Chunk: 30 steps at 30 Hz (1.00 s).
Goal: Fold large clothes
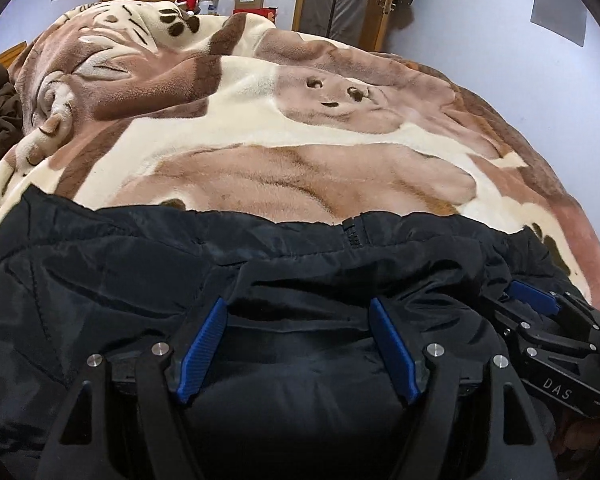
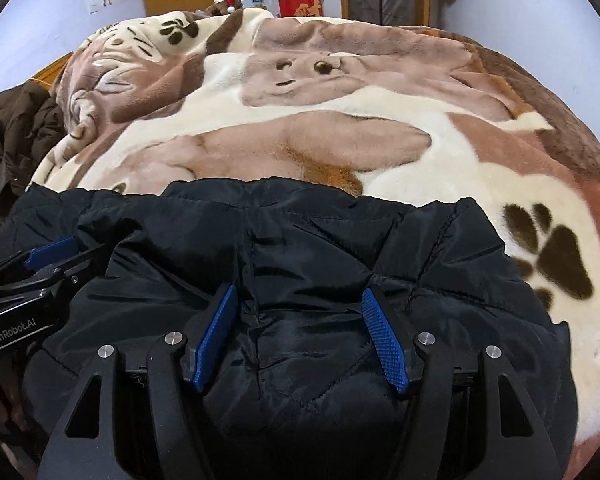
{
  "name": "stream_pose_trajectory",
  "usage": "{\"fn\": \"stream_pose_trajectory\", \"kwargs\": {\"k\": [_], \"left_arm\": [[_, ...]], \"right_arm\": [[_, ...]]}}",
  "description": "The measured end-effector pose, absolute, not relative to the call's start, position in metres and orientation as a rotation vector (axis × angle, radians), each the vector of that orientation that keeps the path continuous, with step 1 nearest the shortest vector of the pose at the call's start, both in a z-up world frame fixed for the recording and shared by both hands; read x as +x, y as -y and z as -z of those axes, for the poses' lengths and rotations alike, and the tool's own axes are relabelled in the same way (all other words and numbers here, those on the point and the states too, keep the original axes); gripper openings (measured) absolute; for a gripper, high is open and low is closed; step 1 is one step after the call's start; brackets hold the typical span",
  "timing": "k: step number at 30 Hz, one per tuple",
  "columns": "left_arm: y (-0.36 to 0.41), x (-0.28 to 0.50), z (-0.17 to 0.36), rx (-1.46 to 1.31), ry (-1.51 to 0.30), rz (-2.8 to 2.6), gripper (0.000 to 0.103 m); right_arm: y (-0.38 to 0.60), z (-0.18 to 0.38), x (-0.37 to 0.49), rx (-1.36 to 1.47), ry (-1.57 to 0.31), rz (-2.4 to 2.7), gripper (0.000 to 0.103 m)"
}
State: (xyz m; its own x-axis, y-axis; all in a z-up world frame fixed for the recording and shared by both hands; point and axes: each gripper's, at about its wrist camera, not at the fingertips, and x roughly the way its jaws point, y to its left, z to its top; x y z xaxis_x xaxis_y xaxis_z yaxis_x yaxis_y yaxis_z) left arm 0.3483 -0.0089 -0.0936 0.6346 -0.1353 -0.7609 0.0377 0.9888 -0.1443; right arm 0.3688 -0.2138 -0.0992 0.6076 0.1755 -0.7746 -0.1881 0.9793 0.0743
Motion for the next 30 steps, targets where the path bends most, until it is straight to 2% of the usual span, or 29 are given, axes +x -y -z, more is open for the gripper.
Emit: {"fn": "stream_pose_trajectory", "kwargs": {"k": [9,12,15,18,23,30], "left_arm": [[0.012,0.352,0.095,-0.092,-0.888,0.086,0.076],[0.004,0.342,0.072,-0.106,-0.892,0.102,0.075],[-0.018,0.323,0.043,-0.086,-0.817,0.097,0.075],[-0.053,0.313,0.031,-0.036,-0.769,0.028,0.075],[-0.106,0.321,0.068,-0.075,-0.841,-0.07,0.077],[-0.102,0.333,0.095,-0.092,-0.808,-0.086,0.077]], "right_arm": [[0.216,0.098,0.369,-0.008,-0.88,-0.209,0.064],[0.224,0.075,0.357,0.014,-0.863,-0.209,0.063],[0.245,0.048,0.341,0.013,-0.793,-0.187,0.063],[0.27,0.046,0.338,-0.008,-0.785,-0.114,0.063],[0.296,0.082,0.352,0.02,-0.85,-0.065,0.063],[0.295,0.101,0.372,0.042,-0.86,-0.073,0.064]]}}
